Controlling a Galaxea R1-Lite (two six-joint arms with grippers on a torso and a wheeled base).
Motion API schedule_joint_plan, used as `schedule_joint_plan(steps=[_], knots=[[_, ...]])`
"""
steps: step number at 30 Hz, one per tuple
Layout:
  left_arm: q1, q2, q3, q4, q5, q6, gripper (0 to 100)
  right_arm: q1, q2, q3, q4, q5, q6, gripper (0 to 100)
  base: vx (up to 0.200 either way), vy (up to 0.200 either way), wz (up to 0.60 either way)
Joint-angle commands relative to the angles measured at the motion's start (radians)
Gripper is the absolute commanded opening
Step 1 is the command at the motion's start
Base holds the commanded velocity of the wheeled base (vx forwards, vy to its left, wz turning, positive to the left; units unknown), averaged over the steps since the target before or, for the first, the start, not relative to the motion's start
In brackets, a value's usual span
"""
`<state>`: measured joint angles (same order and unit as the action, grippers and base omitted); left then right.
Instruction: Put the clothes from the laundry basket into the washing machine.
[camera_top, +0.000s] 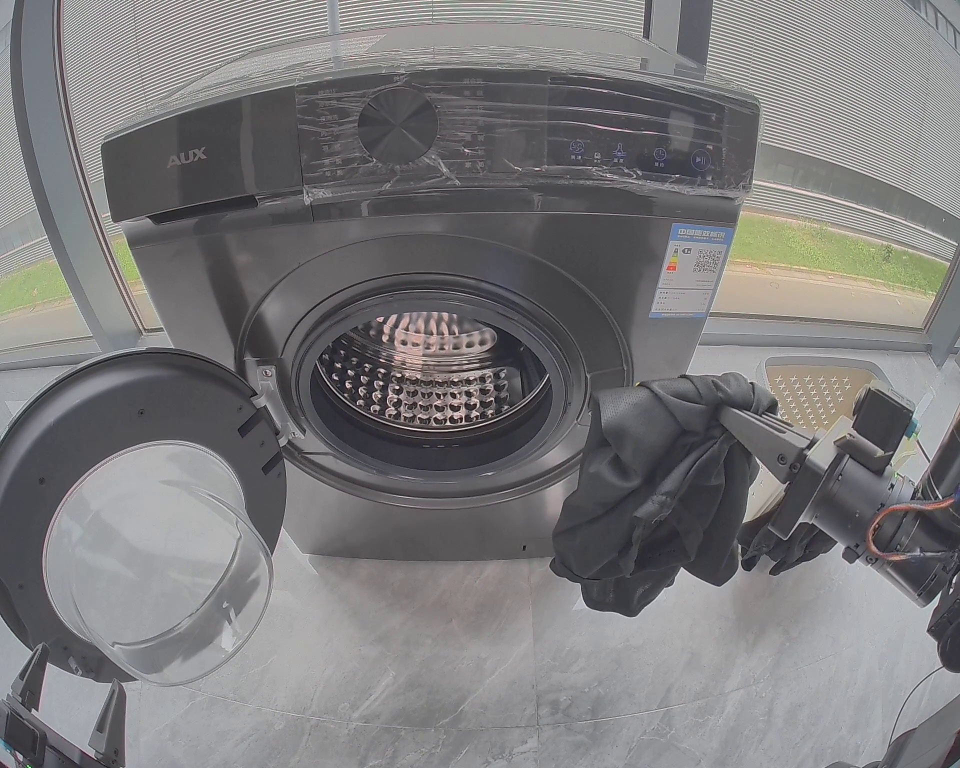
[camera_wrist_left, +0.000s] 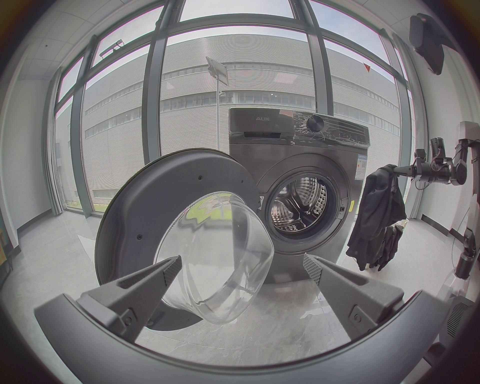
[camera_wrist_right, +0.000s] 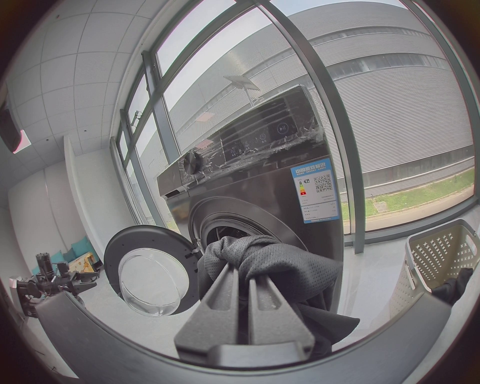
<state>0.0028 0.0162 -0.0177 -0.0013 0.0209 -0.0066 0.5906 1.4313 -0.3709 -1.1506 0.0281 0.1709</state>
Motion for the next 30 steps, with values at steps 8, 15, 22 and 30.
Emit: schedule_joint_plan(steps=[8,15,22,30], knots=[[0.0,-0.016,0.016,0.0,0.001,-0.001,100,0.014,0.001,0.027,-0.003,0.052,0.119,0,0.0,0.1,0.0],[0.0,-0.016,0.016,0.0,0.004,0.005,100,0.029,0.006,0.03,-0.015,0.056,0.188,0,0.0,0.057,0.0],[0.0,-0.016,0.016,0.0,0.005,0.007,100,0.02,-0.005,0.04,-0.015,0.107,0.188,0,0.0,0.0,0.0],[0.0,-0.016,0.016,0.0,0.005,0.005,100,0.021,0.0,0.061,-0.017,0.115,0.187,0,0.0,0.0,0.0]])
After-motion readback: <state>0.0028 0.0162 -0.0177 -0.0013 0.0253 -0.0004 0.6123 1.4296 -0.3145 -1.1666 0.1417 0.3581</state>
